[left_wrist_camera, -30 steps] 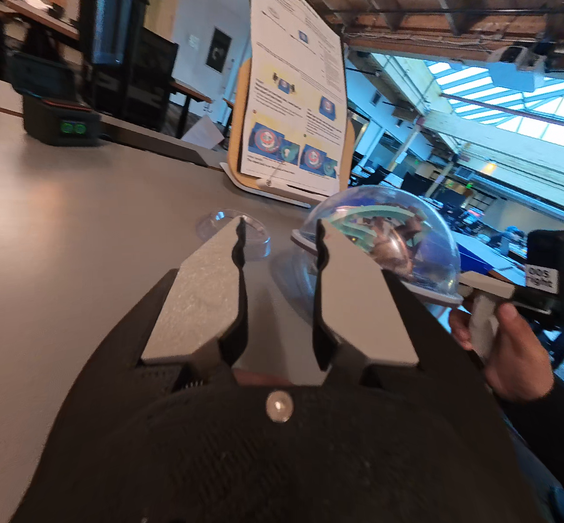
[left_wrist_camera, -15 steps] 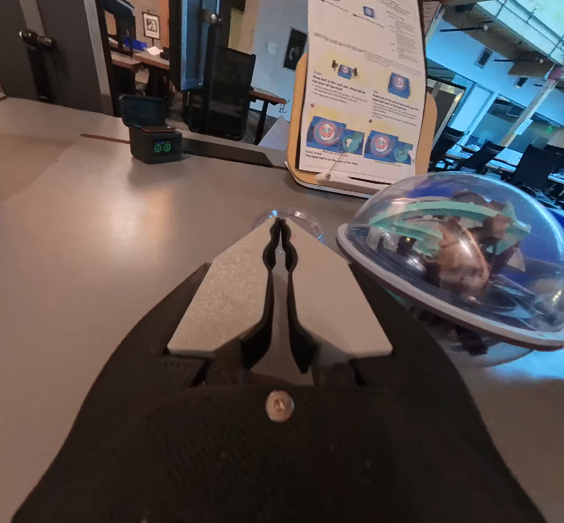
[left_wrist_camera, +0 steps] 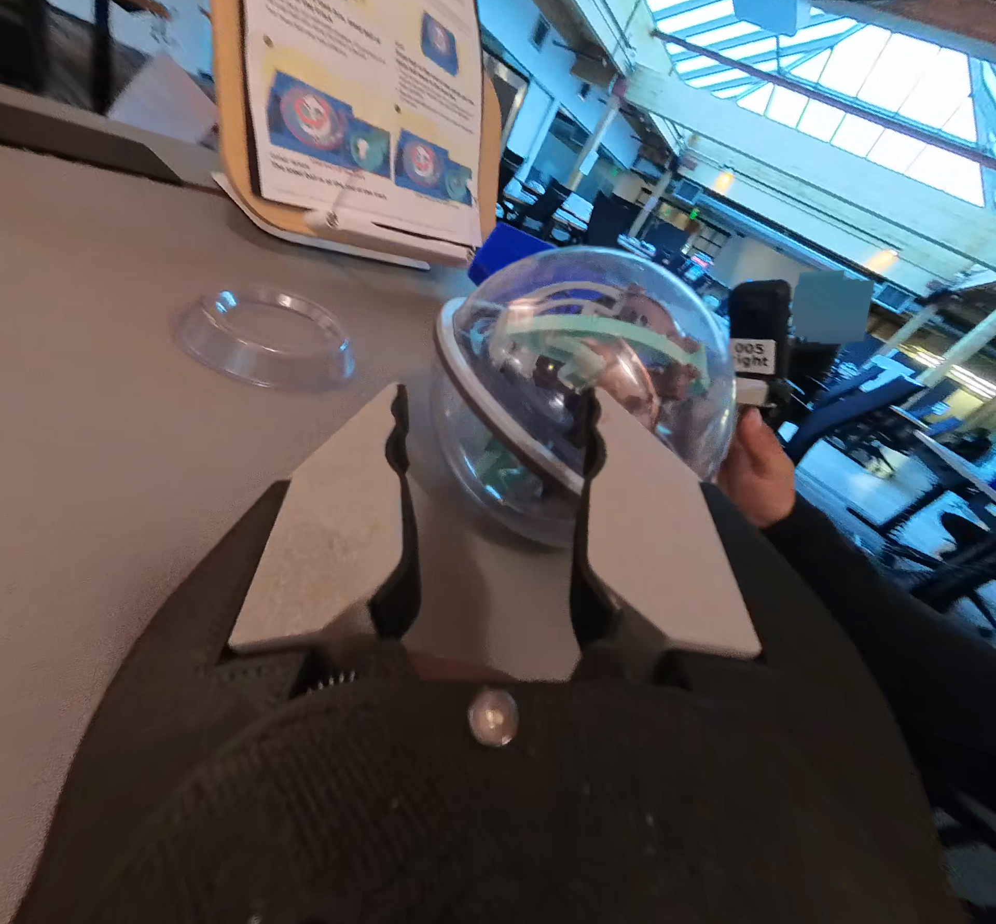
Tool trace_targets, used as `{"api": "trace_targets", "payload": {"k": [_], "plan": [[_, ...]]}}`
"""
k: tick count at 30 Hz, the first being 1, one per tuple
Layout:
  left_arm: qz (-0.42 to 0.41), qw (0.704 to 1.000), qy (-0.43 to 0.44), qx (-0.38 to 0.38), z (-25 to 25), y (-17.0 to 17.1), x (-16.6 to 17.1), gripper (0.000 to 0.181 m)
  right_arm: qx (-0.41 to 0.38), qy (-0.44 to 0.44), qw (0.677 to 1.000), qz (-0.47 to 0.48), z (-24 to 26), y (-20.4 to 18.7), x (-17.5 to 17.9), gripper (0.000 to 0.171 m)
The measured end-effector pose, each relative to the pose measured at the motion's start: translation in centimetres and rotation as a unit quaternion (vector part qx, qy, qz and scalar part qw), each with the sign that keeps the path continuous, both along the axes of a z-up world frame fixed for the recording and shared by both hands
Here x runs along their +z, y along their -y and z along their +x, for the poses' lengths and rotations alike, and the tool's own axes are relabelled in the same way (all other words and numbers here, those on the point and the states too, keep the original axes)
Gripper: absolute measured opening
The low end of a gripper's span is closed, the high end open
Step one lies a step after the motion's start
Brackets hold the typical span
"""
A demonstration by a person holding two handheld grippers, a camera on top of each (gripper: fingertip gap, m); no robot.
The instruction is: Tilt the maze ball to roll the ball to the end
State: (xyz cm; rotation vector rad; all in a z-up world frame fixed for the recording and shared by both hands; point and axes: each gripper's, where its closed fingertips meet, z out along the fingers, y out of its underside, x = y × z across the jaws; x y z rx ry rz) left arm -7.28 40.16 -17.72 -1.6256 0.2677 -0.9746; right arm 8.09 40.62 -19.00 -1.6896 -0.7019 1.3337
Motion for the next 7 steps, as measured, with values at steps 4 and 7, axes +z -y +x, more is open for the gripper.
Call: {"api": "trace_targets", "payload": {"k": [4,7], "plan": [[-0.007,1.0,-0.003,-0.001,0.1,-0.05,-0.2,0.056,0.006,-0.007,1.0,-0.001,0.02,0.13,0.16,0.093],[-0.001,1.0,-0.01,0.004,0.11,0.02,-0.14,0.055,0.008,-0.002,1.0,0.002,-0.12,0.21,0.07,0.095]]}}
